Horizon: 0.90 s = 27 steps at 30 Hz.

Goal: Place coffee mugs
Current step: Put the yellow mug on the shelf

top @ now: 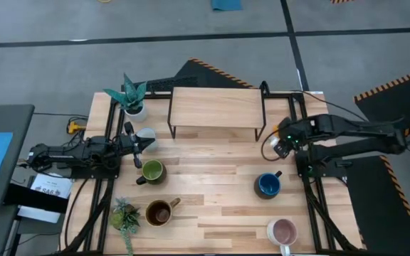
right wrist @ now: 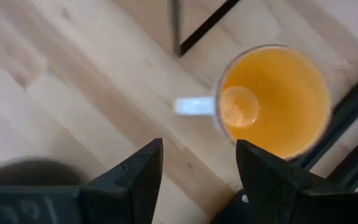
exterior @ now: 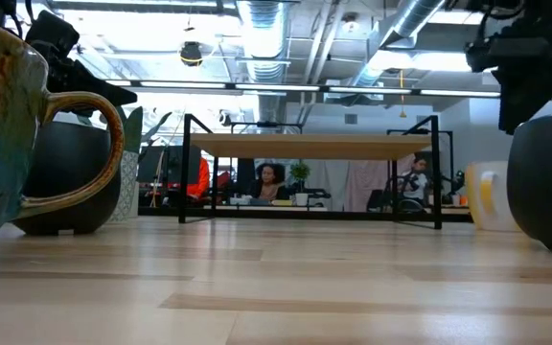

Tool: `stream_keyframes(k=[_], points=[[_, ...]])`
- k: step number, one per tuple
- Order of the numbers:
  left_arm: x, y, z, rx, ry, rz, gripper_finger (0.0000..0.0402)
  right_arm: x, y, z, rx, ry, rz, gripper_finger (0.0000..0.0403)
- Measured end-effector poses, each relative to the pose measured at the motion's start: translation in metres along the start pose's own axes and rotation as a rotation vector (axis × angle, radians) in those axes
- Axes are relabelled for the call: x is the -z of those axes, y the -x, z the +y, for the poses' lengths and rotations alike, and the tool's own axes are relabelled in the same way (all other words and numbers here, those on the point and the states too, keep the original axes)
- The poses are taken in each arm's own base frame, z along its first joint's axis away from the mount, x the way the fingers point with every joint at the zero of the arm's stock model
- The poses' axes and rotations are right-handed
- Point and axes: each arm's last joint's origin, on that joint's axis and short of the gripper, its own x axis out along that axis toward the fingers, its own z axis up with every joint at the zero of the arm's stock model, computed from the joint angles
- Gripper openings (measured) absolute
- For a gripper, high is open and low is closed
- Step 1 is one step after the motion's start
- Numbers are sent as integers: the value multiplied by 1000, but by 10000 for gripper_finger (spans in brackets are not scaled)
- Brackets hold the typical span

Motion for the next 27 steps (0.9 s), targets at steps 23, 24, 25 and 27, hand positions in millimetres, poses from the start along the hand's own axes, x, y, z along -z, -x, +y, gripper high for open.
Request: stream_keyframes(k=[23,24,25,27], points=[[0,0,0,0,0,0,0,-25,-36,-4,149,449,213,227],[0,0,0,0,0,0,0,-25,-37,-6,151,456,221,227],[0,0,0,0,0,0,0,-25,-37,-7,153,461,228,227],[0,0,0,0,0,0,0,-25,-37,-9,156,476,240,227]])
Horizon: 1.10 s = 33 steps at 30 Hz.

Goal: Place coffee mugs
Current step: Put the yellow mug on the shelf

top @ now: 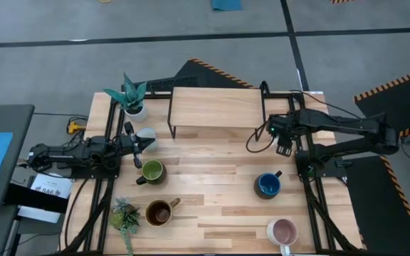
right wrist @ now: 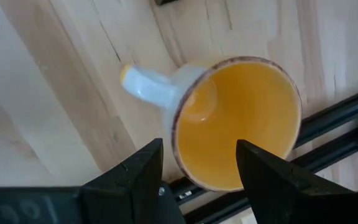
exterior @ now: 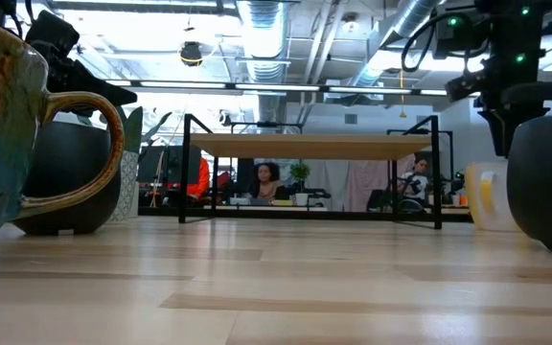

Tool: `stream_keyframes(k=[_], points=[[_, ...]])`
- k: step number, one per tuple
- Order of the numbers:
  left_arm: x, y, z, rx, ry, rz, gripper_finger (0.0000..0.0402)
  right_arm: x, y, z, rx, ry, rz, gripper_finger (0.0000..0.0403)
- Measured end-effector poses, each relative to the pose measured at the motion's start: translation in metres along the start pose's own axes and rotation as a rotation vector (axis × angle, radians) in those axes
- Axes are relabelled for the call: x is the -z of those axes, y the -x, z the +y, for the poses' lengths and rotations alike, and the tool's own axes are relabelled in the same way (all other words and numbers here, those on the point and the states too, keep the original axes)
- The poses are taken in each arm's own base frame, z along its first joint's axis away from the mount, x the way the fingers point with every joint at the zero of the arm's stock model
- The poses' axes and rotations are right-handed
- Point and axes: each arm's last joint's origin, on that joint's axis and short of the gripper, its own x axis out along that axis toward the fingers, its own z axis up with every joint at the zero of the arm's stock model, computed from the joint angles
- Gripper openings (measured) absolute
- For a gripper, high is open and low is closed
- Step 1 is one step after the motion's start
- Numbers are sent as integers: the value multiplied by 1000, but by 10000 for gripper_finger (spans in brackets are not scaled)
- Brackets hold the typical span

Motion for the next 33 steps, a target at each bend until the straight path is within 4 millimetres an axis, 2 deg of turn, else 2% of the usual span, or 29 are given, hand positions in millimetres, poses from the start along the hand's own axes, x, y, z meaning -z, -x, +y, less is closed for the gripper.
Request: stream_keyframes(k=[7,19,33], points=[[0,0,0,0,0,0,0,5,-11,0,-2,79,40,227],[0,0,0,0,0,0,0,2,-13,2,-34,111,8,223],[0,0,0,0,0,0,0,1,-13,2,-37,113,1,161]])
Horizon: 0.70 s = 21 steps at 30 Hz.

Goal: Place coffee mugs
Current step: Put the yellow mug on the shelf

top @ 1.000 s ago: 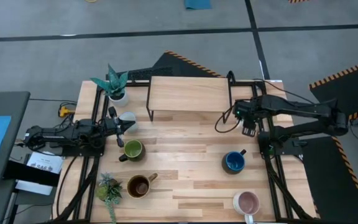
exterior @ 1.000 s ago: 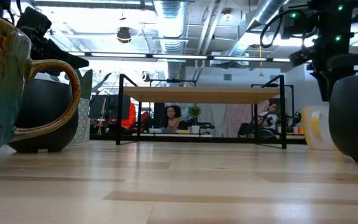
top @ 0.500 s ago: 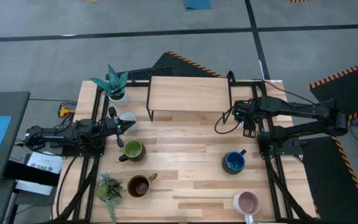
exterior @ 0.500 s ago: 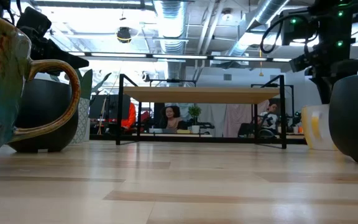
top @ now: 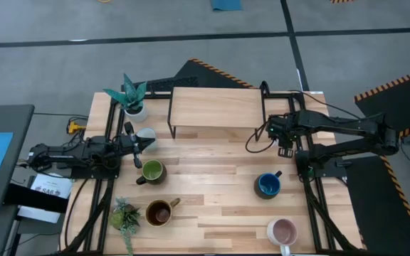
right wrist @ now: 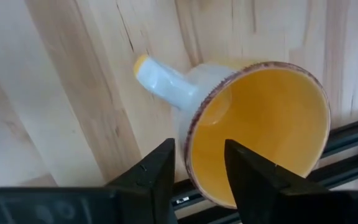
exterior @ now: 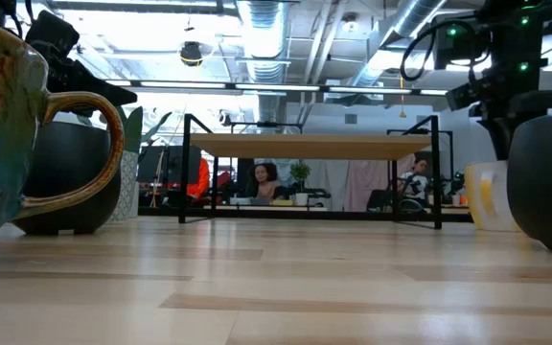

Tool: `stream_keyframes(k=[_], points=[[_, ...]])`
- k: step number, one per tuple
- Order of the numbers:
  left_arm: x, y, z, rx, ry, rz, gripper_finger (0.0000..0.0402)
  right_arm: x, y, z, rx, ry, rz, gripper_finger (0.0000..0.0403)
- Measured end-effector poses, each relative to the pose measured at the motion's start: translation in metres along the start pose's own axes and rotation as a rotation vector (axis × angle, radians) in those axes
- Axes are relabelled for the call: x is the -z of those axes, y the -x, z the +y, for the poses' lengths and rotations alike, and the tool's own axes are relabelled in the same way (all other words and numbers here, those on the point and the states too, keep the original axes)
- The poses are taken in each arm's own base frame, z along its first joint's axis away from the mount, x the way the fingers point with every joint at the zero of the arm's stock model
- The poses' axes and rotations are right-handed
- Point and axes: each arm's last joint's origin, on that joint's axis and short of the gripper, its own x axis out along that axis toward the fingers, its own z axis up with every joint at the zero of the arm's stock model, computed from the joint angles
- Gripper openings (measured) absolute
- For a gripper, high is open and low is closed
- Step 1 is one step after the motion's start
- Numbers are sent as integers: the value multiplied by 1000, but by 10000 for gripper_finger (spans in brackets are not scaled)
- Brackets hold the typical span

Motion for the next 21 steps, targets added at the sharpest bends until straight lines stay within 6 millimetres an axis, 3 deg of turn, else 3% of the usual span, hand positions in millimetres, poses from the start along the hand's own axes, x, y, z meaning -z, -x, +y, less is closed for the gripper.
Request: stream_keyframes(k=[12,21], points=[[0,0,0,0,0,-1,0,-2,-1,-1,-24,-41,-13,157],[0,0,0,0,0,0,0,-15,-24,-6,-51,-63,135,157]])
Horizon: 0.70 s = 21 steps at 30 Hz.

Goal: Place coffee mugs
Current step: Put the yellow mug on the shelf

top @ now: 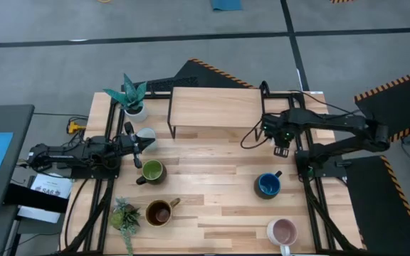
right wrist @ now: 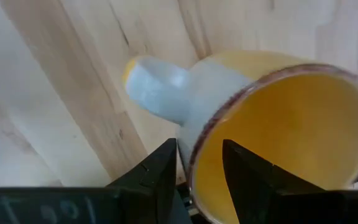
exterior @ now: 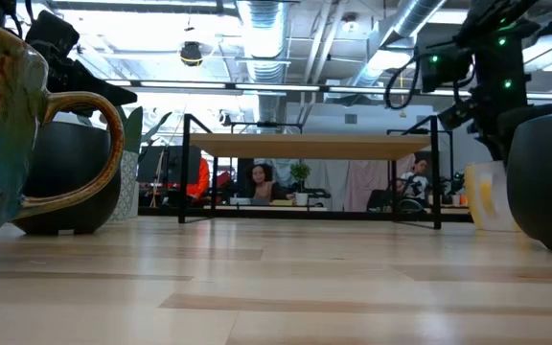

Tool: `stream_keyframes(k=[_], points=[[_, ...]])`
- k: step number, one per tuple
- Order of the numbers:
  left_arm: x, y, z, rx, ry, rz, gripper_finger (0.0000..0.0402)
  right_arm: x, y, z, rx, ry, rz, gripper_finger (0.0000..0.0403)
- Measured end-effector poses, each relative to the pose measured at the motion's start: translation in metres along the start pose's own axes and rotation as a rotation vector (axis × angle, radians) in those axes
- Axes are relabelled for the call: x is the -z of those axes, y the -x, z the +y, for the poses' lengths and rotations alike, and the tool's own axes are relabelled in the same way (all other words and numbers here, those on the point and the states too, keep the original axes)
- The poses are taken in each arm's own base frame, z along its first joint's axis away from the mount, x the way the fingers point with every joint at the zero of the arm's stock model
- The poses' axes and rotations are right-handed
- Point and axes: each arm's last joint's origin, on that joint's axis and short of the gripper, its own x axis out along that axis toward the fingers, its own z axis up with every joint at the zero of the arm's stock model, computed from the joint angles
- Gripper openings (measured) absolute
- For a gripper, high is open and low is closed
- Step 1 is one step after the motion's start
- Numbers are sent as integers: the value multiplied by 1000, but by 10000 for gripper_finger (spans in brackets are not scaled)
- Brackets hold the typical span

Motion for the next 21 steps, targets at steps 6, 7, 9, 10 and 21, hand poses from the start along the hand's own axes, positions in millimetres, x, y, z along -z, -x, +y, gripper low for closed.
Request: stream_keyframes(k=[6,7,9,10,21], points=[[0,0,0,0,0,0,0,-4,-5,0,-7,13,36,156],[0,0,0,0,0,0,0,-4,-5,0,-6,15,35,155],[0,0,0,0,0,0,0,-3,-5,0,-6,15,33,149],[0,0,0,0,0,0,0,-3,-4,0,-5,14,27,142],[0,0,0,0,0,-1,0,10,14,-3,-2,-8,-26,34]])
